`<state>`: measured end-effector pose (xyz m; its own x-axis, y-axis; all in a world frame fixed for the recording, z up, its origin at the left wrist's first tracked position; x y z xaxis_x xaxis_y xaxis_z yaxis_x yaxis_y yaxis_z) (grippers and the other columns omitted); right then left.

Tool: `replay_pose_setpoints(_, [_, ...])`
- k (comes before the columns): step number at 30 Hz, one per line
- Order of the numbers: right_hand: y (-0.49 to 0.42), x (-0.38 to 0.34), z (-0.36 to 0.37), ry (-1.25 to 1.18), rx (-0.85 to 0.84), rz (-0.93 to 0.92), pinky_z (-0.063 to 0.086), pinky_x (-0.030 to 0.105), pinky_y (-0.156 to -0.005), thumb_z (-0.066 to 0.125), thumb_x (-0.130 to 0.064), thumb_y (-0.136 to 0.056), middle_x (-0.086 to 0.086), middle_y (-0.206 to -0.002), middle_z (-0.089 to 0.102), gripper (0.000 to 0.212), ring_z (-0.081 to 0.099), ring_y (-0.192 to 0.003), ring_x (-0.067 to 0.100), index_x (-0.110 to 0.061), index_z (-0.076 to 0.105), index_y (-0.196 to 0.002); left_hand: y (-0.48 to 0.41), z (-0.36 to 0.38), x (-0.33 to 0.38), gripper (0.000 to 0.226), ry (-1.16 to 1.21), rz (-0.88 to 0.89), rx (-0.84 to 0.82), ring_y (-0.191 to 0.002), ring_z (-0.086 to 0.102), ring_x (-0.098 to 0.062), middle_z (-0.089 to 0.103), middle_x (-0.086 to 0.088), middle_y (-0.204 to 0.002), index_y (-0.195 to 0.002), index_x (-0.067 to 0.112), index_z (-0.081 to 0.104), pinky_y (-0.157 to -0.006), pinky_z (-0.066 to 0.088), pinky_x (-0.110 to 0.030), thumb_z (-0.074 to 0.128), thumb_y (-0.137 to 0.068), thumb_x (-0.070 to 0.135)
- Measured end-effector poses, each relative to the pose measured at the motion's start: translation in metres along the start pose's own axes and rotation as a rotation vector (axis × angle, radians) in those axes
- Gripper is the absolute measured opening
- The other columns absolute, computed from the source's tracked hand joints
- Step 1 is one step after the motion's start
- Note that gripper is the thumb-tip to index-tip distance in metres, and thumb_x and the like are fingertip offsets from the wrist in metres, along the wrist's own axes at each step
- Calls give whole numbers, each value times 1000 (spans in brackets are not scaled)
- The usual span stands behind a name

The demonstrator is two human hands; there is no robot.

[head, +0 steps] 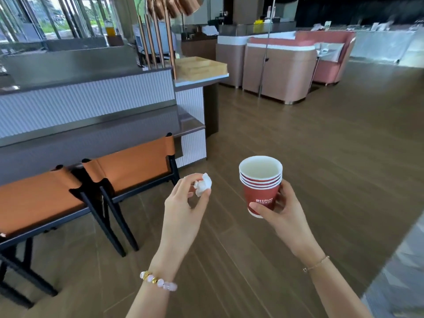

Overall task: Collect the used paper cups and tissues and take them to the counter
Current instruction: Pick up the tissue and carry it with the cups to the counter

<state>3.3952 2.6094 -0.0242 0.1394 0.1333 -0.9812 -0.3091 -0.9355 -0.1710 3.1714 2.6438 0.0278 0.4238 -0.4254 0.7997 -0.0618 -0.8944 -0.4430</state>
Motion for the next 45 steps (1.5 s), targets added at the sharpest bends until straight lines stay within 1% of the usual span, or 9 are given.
replay_pose_setpoints(5, [-73,5,-14,38,31,-14,49,10,-75,82,-11,-70,-9,-112,65,66,64,-96,1,-25,49,-125,-72,45,-16,25,-3,12,-9,-95,58,-3,59,15,-107,-109,28,59,-81,39,1,65,-86,20])
replay_pose_setpoints(11, [-144,19,-34,63,89,6,47,8,-72,81,-9,-71,-7,-111,64,63,63,-92,-3,-22,49,-125,-144,102,-32,26,41,43,-60,-96,56,2,53,28,-102,-108,32,57,-81,41,-4,65,-86,20])
replay_pose_setpoints(15, [-195,37,-46,74,146,25,47,8,-72,81,-9,-71,-9,-109,65,61,63,-91,-3,-25,51,-122,-194,143,-47,31,75,81,-115,-99,51,14,54,35,-98,-103,43,52,-80,37,2,65,-87,21])
replay_pose_setpoints(19, [-256,56,-56,90,204,28,47,7,-74,81,-14,-71,-14,-109,66,62,63,-96,-3,-28,51,-123,-256,189,-65,37,107,112,-167,-98,53,11,55,40,-101,-99,52,50,-80,39,-1,65,-88,20])
replay_pose_setpoints(27, [-409,68,-68,111,310,21,47,7,-74,82,-16,-69,-17,-106,66,61,63,-96,-2,-30,52,-121,-414,265,-83,36,142,215,-223,-100,50,18,51,46,-100,-102,52,49,-78,38,2,66,-87,24])
replay_pose_setpoints(31, [-472,74,-76,114,363,11,46,6,-72,82,-13,-70,-22,-100,67,60,64,-94,-2,-32,53,-118,-473,300,-94,33,174,240,-260,-102,49,18,52,38,-102,-105,45,51,-78,40,2,66,-85,24])
replay_pose_setpoints(33, [-499,80,-80,114,379,13,46,6,-72,82,-13,-69,-19,-102,67,61,63,-94,-2,-31,53,-119,-497,317,-100,31,183,251,-271,-101,51,17,53,37,-101,-105,43,53,-78,41,1,66,-86,22])
replay_pose_setpoints(40, [-598,103,-102,81,403,11,48,8,-74,81,-13,-70,-15,-107,67,62,64,-96,0,-30,51,-122,-581,388,-111,43,173,287,-297,-98,51,16,51,47,-100,-98,55,47,-78,42,-2,67,-86,20])
replay_pose_setpoints(45, [-688,129,-133,74,410,13,48,10,-77,82,-15,-70,-15,-110,66,63,63,-98,1,-31,51,-123,-654,453,-122,34,177,289,-277,-99,51,16,54,38,-98,-103,44,53,-79,41,-1,67,-86,18])
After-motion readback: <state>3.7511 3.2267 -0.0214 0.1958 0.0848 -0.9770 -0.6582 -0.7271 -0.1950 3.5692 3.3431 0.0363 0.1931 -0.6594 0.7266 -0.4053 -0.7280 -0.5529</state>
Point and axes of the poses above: each hand's wrist, its own y-axis away from the middle knuckle, its own z-axis out of the palm, x = y × z, the point moved 8 cm from there along -y, towards the middle knuckle
